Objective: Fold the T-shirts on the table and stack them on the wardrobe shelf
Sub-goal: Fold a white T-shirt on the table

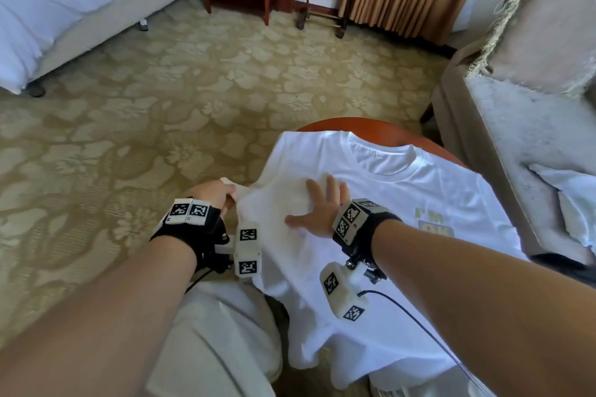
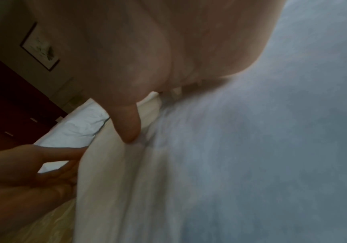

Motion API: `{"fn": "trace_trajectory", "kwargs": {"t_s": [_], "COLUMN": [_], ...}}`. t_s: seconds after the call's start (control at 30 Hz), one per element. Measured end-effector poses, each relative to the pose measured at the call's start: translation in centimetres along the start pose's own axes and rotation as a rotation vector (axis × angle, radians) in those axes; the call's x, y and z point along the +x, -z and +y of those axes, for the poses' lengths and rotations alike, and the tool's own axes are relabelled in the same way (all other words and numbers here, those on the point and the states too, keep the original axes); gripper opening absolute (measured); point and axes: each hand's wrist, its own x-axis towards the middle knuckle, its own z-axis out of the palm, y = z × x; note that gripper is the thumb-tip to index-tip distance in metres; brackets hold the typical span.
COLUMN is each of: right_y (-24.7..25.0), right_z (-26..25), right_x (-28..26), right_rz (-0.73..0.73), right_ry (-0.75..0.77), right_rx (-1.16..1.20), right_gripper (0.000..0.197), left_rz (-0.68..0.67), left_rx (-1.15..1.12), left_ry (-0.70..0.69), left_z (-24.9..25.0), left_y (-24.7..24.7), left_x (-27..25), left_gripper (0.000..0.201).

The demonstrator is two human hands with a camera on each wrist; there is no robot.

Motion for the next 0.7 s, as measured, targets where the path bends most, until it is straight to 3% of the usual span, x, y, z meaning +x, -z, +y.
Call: {"fn": "trace_trajectory", "kwargs": {"t_s": [0.13, 0.27, 0.37, 0.5, 0.7], "right_y": [1.9, 1.3, 0.6, 0.7, 0.6], "right_z": [-0.4, 0.0, 0.5, 0.8, 1.0], "right_x": [0.8, 1.4, 1.8, 1.8, 2.1], "right_rz": [0.089, 0.102, 0.022, -0.046, -0.062], "right_ry": [-0.057, -0.039, -0.016, 0.010, 0.029], "right_rx": [0.005, -0.058, -0.034, -0.015, -0.015], "right_gripper": [0.096, 0.100, 0.103, 0.104, 0.106], "left_rz": [0.057, -0.045, -0.091, -0.280, -0.215], "left_rx": [-0.111, -0.174, -0.214, -0.276, -0.404], "left_ry": [0.066, 0.236, 0.181, 0.108, 0.113], "left_z": [-0.4, -2.2, -2.2, -1.5, -0.9], "left_y": [-0.3, -0.9, -2.2, -3.7, -3.3], "left_x": [-3.0, -4.4, -5.0, -6.0, -5.3], "left_gripper": [0.024, 0.023, 0.033, 0.038, 0.022]}}
